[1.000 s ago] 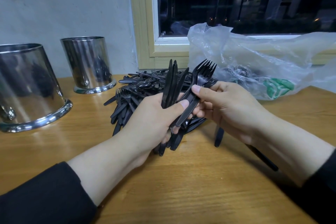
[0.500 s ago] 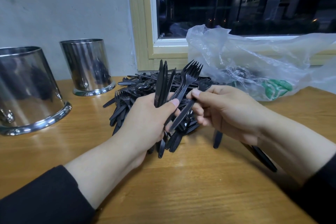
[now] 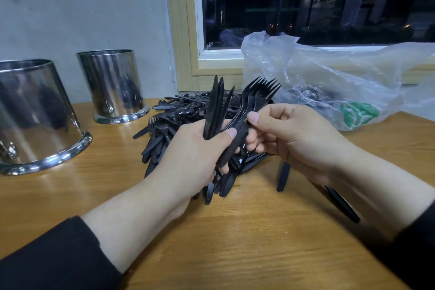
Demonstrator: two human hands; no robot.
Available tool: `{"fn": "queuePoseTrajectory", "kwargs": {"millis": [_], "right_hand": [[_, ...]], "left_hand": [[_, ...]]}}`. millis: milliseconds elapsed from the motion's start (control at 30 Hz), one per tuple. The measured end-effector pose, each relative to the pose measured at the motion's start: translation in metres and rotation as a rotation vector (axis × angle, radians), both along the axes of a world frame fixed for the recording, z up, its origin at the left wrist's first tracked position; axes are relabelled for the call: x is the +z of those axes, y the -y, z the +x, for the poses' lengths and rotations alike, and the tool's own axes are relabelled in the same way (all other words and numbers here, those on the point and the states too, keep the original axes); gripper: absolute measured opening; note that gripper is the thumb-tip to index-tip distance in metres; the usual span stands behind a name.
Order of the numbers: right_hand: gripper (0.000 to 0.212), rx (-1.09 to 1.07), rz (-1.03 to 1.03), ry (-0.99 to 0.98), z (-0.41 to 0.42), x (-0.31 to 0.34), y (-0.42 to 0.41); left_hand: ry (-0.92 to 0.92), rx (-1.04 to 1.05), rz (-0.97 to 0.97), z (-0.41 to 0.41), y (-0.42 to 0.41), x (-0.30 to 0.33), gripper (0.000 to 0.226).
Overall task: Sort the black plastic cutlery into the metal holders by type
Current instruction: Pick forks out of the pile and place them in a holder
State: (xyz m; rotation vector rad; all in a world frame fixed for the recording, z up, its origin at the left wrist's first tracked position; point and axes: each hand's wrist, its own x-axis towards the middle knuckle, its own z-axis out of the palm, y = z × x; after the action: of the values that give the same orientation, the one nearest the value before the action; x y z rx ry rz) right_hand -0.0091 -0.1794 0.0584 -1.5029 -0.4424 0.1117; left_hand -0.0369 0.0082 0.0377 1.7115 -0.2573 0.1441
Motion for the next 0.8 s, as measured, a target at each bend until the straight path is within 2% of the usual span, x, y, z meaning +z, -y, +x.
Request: {"fn": "queuePoseTrajectory", "kwargs": {"millis": [167, 267, 400, 500, 800], "right_hand": [[0.022, -0.073, 0.01, -0.001, 0.002, 0.0, 0.0], [0.024, -0.099, -0.071, 0.046, 0.001, 0.001, 0.001], [0.043, -0.367, -0.462, 0.311, 0.006, 0.015, 0.024], [0.046, -0.521, -0.546, 0.391, 0.02, 0.022, 0.053], [0.044, -0.333, -1.133, 0.29, 0.03, 0.017, 0.085]], "left_hand": [[-0.025, -0.074, 0.003, -0.004, 0.003, 0.002, 0.017], [-0.044, -0.082, 0.044, -0.004, 0.003, 0.001, 0.018], [-0.043, -0.032, 0.077, -0.003, 0.001, 0.002, 0.024], [-0.042, -0.004, 0.039, 0.0, -0.001, 0.001, 0.023], [-0.034, 0.001, 0.066, -0.001, 0.002, -0.001, 0.029]]}}
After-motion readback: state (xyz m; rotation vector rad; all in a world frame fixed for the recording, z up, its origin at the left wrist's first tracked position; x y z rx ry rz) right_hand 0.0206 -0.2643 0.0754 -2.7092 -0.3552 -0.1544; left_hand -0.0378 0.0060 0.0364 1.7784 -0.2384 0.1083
